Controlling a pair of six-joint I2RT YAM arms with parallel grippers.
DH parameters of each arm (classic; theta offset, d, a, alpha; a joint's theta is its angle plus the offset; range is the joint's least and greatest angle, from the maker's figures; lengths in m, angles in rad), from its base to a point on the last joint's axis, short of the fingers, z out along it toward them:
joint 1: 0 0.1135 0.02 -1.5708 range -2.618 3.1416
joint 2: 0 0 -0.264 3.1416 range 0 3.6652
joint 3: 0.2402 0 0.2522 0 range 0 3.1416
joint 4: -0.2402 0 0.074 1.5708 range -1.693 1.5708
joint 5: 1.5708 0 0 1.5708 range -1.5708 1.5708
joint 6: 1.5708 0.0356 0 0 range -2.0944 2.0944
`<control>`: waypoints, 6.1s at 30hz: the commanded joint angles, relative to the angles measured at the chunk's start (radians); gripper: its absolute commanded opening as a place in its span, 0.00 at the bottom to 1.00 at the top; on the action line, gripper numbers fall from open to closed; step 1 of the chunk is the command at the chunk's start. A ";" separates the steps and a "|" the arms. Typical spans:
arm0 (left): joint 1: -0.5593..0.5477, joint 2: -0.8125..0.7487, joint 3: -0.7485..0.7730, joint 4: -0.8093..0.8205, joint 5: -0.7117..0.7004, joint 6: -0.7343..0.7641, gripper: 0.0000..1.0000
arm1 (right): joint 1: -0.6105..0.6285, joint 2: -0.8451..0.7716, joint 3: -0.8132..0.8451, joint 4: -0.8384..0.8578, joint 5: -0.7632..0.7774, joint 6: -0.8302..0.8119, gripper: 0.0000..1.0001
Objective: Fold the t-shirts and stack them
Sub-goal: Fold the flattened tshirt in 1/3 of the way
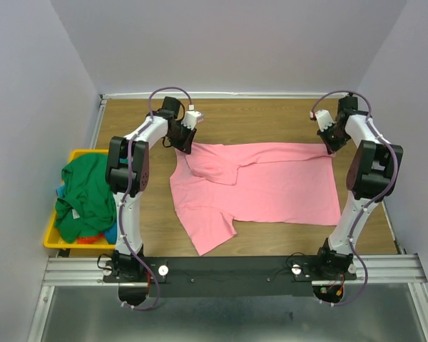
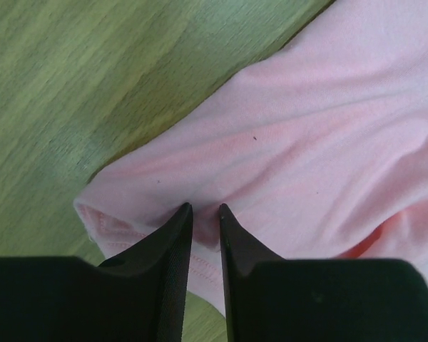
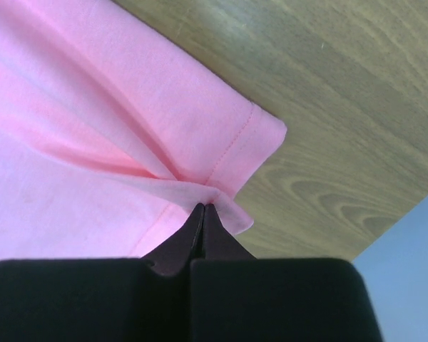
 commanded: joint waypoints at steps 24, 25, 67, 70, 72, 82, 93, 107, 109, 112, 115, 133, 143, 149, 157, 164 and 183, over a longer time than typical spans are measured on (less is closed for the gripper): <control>-0.074 -0.166 0.063 -0.044 0.165 0.215 0.44 | -0.009 0.054 0.037 -0.044 0.002 0.009 0.04; -0.099 -0.168 0.068 -0.058 0.174 0.234 0.44 | -0.009 0.054 0.034 -0.044 0.003 0.009 0.04; -0.433 0.204 0.341 -0.047 0.113 0.311 0.45 | -0.009 0.054 0.012 -0.044 -0.001 0.022 0.03; -0.435 0.211 0.344 -0.045 0.106 0.311 0.43 | -0.009 0.057 0.014 -0.042 -0.003 0.023 0.03; -0.435 0.211 0.346 -0.047 0.103 0.314 0.41 | -0.009 0.058 0.017 -0.042 -0.003 0.022 0.03; -0.435 0.181 0.346 -0.055 0.111 0.323 0.03 | -0.009 0.063 0.026 -0.044 -0.001 0.020 0.03; -0.417 0.112 0.336 -0.073 0.123 0.325 0.00 | -0.011 0.026 0.023 -0.042 0.013 0.000 0.01; -0.398 0.053 0.284 -0.096 0.137 0.355 0.00 | -0.012 -0.023 0.002 -0.044 0.013 -0.023 0.01; -0.398 0.052 0.278 -0.105 0.139 0.363 0.00 | -0.012 -0.034 -0.018 -0.042 0.013 -0.035 0.01; -0.398 0.049 0.266 -0.110 0.145 0.371 0.00 | -0.012 -0.044 -0.041 -0.044 0.011 -0.046 0.01; -0.397 0.049 0.258 -0.118 0.149 0.377 0.00 | -0.012 -0.054 -0.066 -0.042 0.008 -0.055 0.01; -0.199 -0.042 0.200 -0.122 0.280 0.239 0.47 | -0.011 -0.003 0.093 -0.081 -0.050 0.069 0.38; -0.006 -0.022 0.066 0.004 0.192 0.086 0.45 | 0.009 0.089 0.133 -0.124 -0.070 0.143 0.25; 0.054 0.047 0.095 0.010 0.131 0.023 0.44 | 0.014 0.188 0.175 -0.111 0.002 0.180 0.25; 0.103 0.108 0.131 0.017 0.025 -0.026 0.43 | 0.014 0.308 0.265 -0.049 0.089 0.241 0.26; 0.123 0.153 0.253 -0.010 0.000 -0.007 0.43 | 0.024 0.379 0.428 -0.041 0.034 0.304 0.32; -0.110 -0.229 -0.092 -0.021 0.120 0.142 0.48 | 0.041 0.017 0.180 -0.059 -0.082 0.270 0.40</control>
